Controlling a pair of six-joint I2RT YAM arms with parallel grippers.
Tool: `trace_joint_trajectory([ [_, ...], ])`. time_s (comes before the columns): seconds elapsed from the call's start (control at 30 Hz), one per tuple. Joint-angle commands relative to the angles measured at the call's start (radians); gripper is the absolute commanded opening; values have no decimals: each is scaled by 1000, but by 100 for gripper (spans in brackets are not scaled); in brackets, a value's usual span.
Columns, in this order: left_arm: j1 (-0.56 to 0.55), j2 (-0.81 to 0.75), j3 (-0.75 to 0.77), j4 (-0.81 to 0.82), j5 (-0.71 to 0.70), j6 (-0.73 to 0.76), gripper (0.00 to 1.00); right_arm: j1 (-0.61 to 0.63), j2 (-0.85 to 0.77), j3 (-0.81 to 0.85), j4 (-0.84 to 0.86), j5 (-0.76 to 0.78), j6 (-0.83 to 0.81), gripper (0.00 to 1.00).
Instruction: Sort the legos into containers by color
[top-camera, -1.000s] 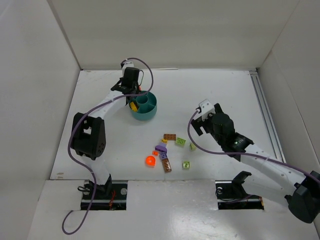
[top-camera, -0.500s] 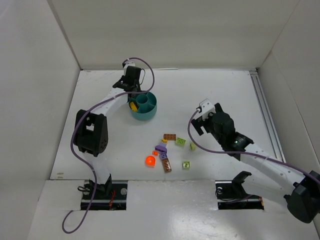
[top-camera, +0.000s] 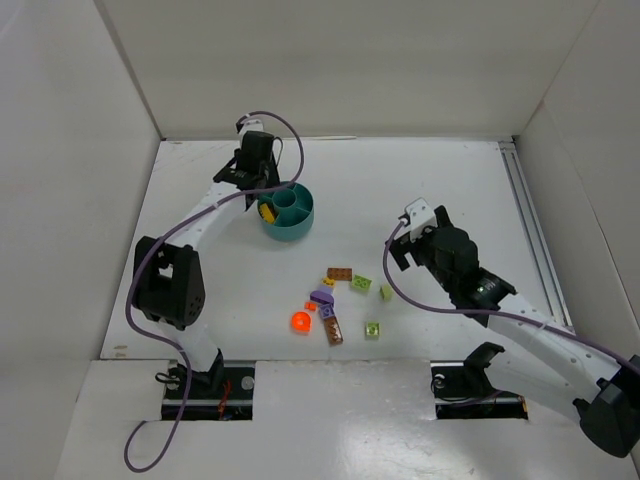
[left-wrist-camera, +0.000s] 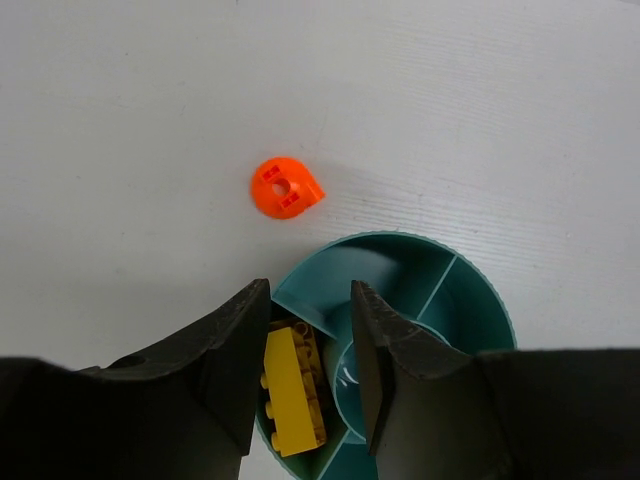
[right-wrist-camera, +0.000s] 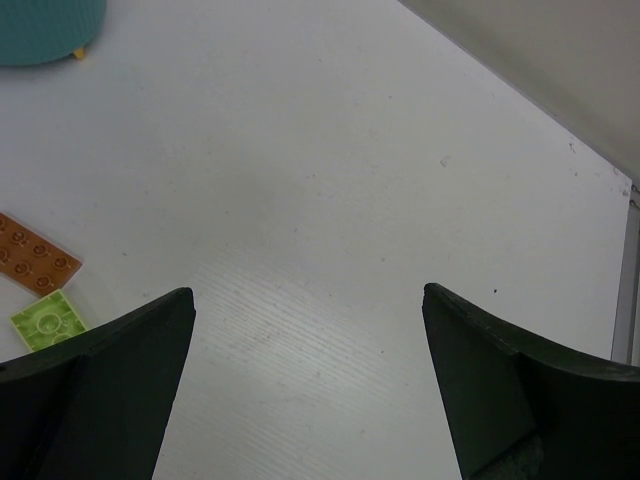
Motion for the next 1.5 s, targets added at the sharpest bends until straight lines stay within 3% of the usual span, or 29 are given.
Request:
trace_joint_trajectory([
  [0.0,4,-43,-4,26,3,3,35,-7,-24,-8,26,-15,-2,100],
  [0.33,173,-34,-61,127,229,-31,36,-16,14,26,26,-15,-2,100],
  [0.53,289,127,-3,205,446,12,36,-47,97,128,5,-31,-17,100],
  [0.73,317,284,137,141,538,85,33,-145,189,306,-165,-124,-36,100],
  [0.9,317,357,183,105,619,122,42,-197,312,497,-326,-157,-69,100],
  [1.1,297,347,163,142,638,122,50,-237,340,508,-295,-215,-88,100],
  [1.2,273,376,195,127,572,122,50,-266,349,531,-305,-225,-88,100],
  [1.37,248,445,264,58,422,102,40,-297,331,520,-305,-245,-97,100],
  [1.47,248,445,264,69,422,84,36,-309,322,511,-296,-256,-97,100],
])
